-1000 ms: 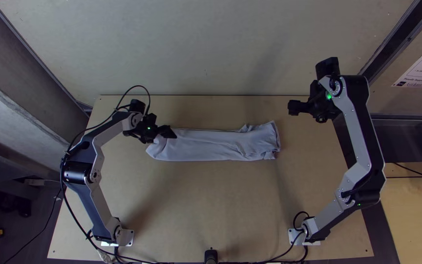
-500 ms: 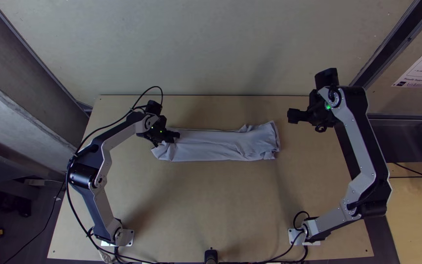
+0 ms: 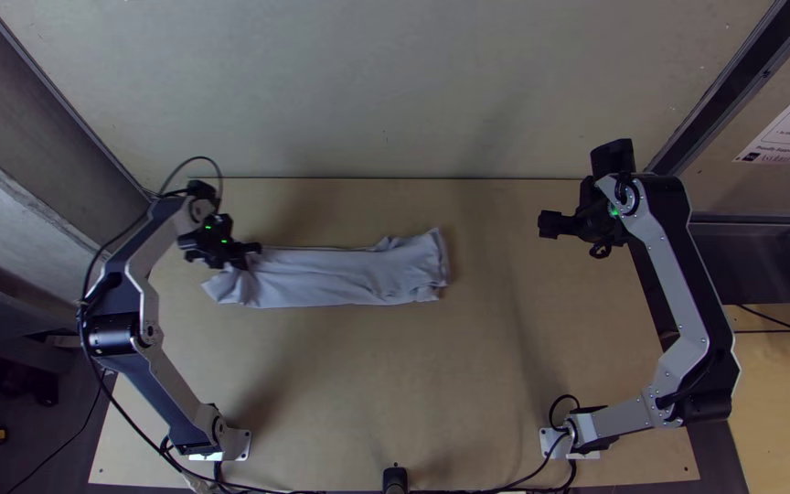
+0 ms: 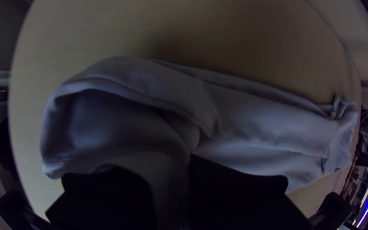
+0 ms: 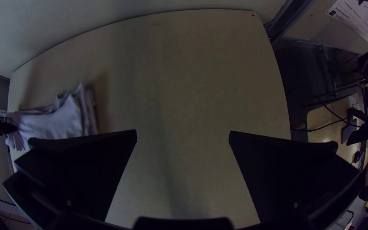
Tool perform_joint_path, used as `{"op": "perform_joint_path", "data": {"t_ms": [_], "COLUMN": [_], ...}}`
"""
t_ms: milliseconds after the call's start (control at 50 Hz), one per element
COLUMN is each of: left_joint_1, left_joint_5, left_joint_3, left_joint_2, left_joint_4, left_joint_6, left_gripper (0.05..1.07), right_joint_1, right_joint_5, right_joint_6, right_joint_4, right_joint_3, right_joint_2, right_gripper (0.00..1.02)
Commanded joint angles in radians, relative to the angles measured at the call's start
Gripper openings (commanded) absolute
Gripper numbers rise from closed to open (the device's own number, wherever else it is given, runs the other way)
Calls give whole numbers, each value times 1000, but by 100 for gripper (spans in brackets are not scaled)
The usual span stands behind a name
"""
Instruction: Fold the t-shirt
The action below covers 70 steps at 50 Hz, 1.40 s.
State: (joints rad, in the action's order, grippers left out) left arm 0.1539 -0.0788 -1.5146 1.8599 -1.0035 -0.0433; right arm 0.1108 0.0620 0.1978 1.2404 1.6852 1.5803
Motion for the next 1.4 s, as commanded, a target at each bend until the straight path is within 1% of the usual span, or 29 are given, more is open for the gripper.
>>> {"op": "perform_joint_path", "data": {"t_ms": [0, 180, 300, 400, 580, 700, 820, 1100, 1160, 1380], "left_joint_1": [84, 170, 177, 147, 3, -109, -226, -425, -461, -587], "left_joint_5": [48, 189, 274, 317, 442, 488, 582, 614, 629, 629], "left_joint_3": [-44, -90, -113, -136, -164, -177, -197, -322, -343, -406], "left_joint_2": [-56, -80, -107, -125, -168, -191, -188, -97, -73, 25], "left_joint_4": [-38, -63, -69, -96, -182, -230, -256, -385, -388, -399], "left_joint_6": [-104, -216, -277, -283, -240, -184, -133, -17, 5, 71], "left_gripper": [8, 8, 8, 8, 8, 8, 8, 8, 8, 8], "right_joint_1": [-2, -8, -7, -7, -16, -30, -39, -49, -54, -80], "right_joint_5": [-4, -2, -2, -2, -1, -1, -1, -1, -1, -1], "right_joint_6": [20, 20, 28, 32, 32, 32, 31, 31, 31, 28], "right_joint_4": [-13, -29, -30, -30, -30, -30, -32, -42, -42, -53], "right_joint_3": [-27, -42, -42, -45, -58, -70, -99, -153, -160, -205], "right_joint_2": [-31, -29, -28, -25, -26, -34, -48, -89, -97, -128], "right_gripper": [99, 99, 99, 99, 99, 99, 99, 99, 99, 99]}}
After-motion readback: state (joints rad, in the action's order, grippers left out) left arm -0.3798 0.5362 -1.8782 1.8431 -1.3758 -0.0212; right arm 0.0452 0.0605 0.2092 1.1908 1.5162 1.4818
